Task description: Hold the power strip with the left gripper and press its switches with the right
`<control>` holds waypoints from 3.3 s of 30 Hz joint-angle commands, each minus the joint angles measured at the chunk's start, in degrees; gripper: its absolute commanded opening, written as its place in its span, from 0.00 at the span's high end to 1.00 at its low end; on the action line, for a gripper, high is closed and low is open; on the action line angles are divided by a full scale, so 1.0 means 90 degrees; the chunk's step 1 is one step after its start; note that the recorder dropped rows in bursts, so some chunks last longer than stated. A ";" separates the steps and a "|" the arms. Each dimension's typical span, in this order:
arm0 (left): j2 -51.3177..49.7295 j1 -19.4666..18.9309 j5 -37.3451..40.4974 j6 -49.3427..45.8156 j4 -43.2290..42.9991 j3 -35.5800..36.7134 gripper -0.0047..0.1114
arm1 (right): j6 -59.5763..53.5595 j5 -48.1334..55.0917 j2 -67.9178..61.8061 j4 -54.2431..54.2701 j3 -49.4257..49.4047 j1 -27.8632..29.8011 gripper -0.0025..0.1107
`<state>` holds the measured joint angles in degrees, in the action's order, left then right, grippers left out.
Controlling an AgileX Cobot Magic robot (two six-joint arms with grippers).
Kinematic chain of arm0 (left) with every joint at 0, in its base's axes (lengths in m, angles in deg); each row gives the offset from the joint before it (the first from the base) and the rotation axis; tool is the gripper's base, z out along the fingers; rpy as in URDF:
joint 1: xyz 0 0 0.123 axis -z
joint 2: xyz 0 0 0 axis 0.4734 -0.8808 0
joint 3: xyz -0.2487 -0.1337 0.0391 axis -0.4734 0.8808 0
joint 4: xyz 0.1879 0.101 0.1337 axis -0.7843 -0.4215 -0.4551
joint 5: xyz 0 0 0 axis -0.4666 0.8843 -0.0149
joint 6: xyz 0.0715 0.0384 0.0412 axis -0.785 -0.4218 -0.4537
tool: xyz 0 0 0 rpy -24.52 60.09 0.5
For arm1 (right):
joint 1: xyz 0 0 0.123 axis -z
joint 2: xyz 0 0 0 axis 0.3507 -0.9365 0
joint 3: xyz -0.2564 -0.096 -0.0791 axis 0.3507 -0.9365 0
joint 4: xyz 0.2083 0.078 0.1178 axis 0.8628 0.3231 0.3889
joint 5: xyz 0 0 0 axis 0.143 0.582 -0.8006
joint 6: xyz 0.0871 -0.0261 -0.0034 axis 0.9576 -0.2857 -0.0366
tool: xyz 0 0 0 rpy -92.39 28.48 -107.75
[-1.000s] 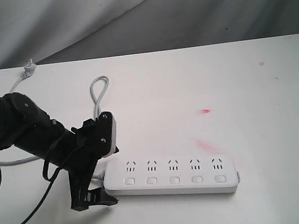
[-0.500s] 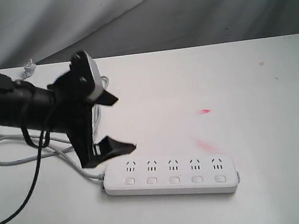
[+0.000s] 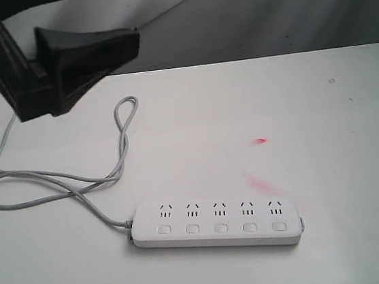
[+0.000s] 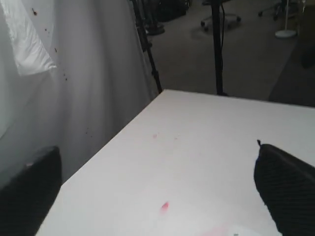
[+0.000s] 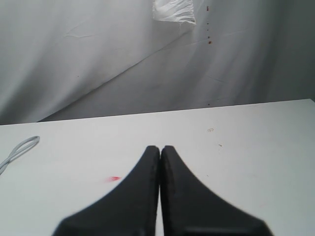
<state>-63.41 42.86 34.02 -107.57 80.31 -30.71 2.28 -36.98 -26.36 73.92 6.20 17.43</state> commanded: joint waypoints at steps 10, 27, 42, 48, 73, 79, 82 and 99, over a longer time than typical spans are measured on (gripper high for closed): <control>0.1127 0.0030 0.1082 0.1902 -0.0950 -0.0015 0.68 | 0.0025 -0.0027 0.0025 0.0003 -0.0021 0.0043 0.98; 0.1133 0.0030 0.1558 0.1901 -0.1076 -0.0015 0.96 | 0.0025 -0.0027 0.0025 0.0003 -0.0021 0.0043 0.98; 0.3559 0.0250 -0.2215 0.3480 -0.1704 0.1892 0.96 | 0.0025 -0.0027 0.0025 0.0003 -0.0021 0.0043 0.98; 0.5226 0.0250 -0.3225 0.3683 -0.1570 0.3652 0.96 | 0.0025 -0.0027 0.0025 0.0003 -0.0021 0.0043 0.98; 0.6311 0.0250 -0.3663 0.8962 -0.6498 0.5462 0.96 | 0.0025 -0.0027 0.0025 0.0003 -0.0021 0.0043 0.98; 0.6311 0.0250 -0.3663 1.0455 -0.7759 0.5875 0.96 | 0.0025 -0.0027 0.0025 0.0017 -0.0021 0.0043 0.98; 0.6311 0.0250 -0.3433 1.0459 -0.7759 0.5875 0.96 | 0.0025 -0.0027 0.0025 0.0017 -0.0021 0.0043 0.98; 0.6311 0.0250 -0.2683 1.0442 -0.7972 0.5875 0.96 | 0.0025 -0.0027 0.0025 0.0017 -0.0021 0.0043 0.98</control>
<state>-6.81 44.94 10.05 -13.97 8.80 21.90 2.39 -36.98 -26.36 74.02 6.20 17.43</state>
